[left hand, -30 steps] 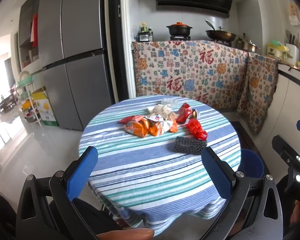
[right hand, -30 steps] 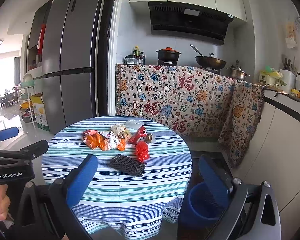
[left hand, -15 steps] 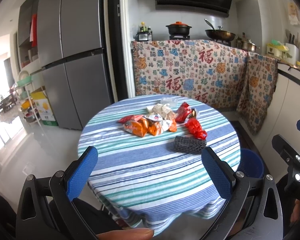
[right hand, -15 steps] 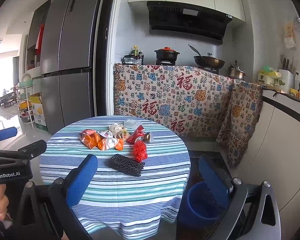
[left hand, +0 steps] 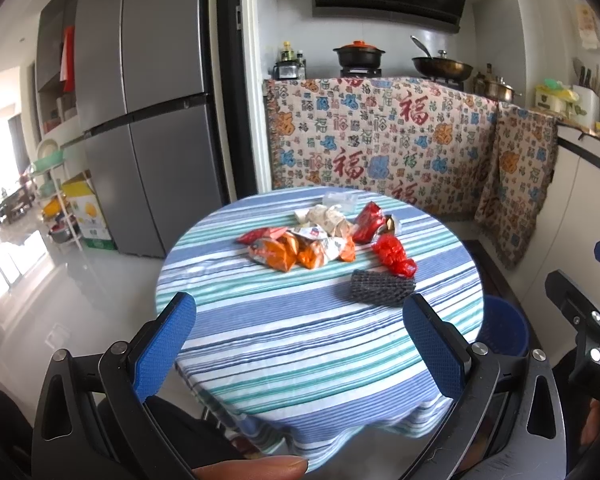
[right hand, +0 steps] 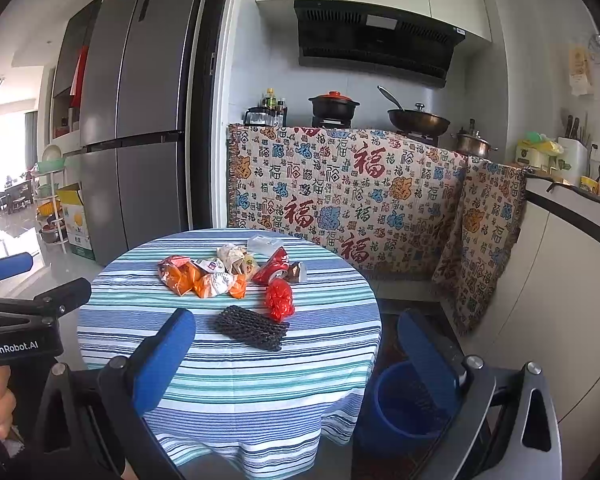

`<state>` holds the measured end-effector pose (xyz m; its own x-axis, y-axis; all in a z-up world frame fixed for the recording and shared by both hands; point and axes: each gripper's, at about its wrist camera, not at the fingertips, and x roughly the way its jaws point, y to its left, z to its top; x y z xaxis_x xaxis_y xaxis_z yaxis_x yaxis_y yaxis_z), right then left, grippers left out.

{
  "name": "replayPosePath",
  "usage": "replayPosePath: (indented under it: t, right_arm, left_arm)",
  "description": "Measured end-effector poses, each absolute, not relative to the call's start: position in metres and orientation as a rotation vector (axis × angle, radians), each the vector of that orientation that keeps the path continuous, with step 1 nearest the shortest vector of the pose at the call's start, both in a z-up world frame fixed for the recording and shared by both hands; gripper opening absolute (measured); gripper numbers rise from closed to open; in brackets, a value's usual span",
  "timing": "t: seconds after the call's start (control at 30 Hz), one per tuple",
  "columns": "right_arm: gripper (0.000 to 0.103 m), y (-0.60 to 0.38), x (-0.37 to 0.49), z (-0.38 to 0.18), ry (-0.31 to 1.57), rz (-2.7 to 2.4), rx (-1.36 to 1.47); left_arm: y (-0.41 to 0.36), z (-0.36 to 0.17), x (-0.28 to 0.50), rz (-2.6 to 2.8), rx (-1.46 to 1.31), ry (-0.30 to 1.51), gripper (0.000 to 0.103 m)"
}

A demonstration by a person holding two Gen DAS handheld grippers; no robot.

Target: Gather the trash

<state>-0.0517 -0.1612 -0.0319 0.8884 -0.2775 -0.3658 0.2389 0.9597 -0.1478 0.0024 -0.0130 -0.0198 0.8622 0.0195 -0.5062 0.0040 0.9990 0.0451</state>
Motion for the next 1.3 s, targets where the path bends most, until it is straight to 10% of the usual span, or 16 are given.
replayPosePath:
  t: [1.3]
  right_arm:
    - [0.103,-0.159,-0.045,-0.043,0.434,-0.260,-0.103]
  left_arm:
    - [-0.011,-0.026,0.009,0.016,0.041,0.556,0.103]
